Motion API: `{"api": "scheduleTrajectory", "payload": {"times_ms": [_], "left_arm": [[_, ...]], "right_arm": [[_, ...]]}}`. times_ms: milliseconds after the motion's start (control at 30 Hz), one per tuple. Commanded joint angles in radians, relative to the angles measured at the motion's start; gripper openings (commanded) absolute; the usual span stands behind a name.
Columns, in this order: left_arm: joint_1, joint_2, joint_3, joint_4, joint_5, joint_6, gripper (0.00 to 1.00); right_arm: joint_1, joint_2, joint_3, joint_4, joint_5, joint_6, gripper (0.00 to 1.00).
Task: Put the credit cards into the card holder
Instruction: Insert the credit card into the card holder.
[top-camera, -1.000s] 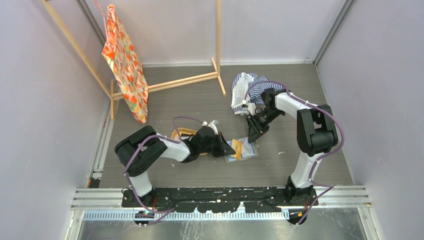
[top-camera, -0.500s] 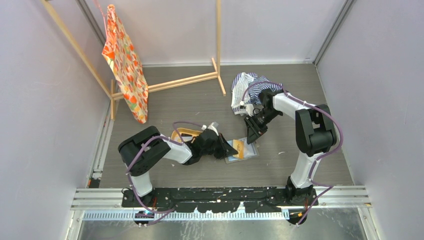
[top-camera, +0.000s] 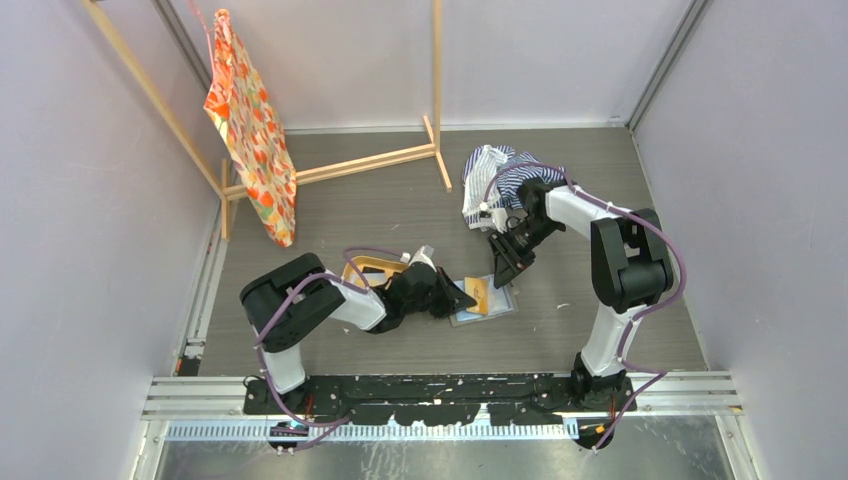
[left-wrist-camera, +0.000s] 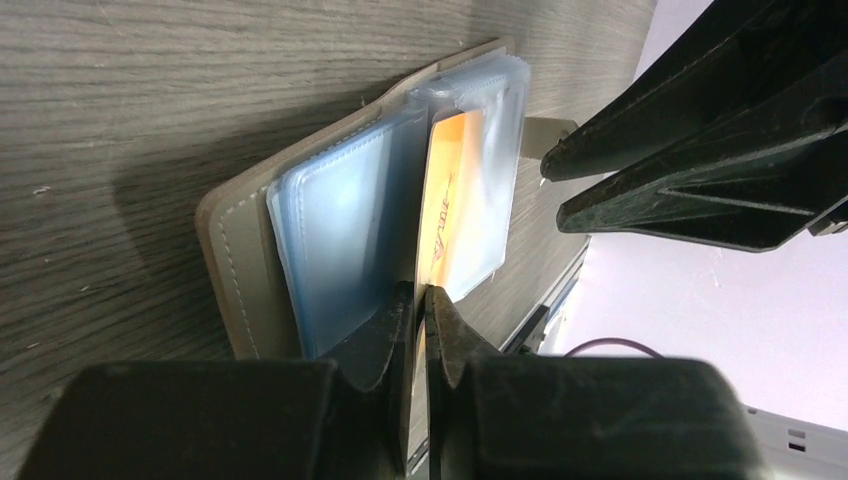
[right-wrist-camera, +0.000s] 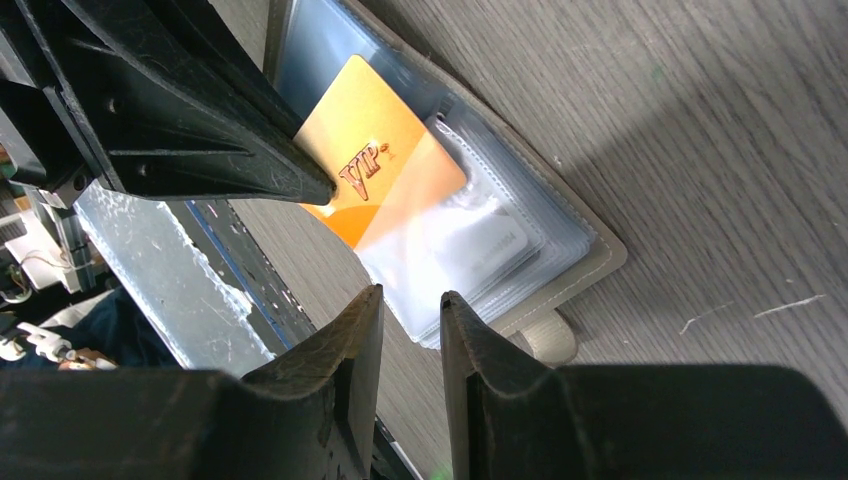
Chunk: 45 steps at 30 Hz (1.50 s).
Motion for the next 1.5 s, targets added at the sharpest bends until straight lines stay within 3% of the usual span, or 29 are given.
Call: {"api": "scheduleTrajectory", "payload": {"times_ms": [0, 367, 567, 1033, 1467], "left_arm": [[-0.017, 0.027, -0.013, -0.005, -0.096, -0.01, 0.08], [-0.05, 0.066, 0.006, 0.013, -0.14, -0.031, 0.09], [-0.058, 0.083, 0.029, 0.003, -0.124, -0.021, 0.18], [-0.055, 0.017, 0.078, -0.219, -0.131, 0.071, 0.42], [-0.056, -0.021, 0.184, -0.445, -0.132, 0.149, 0.5]], "right_arm": [[0.007, -0.014, 0.027, -0.002, -0.006, 0.006, 0.33], [0.011, -0.015, 0.029, -0.007, -0.008, 0.002, 0.33], [0.014, -0.015, 0.031, -0.011, -0.005, -0.001, 0.33], [0.013, -0.037, 0.034, -0.026, -0.077, 0.0, 0.32], [0.014, -0.039, 0.038, -0.03, -0.069, -0.005, 0.33]]}}
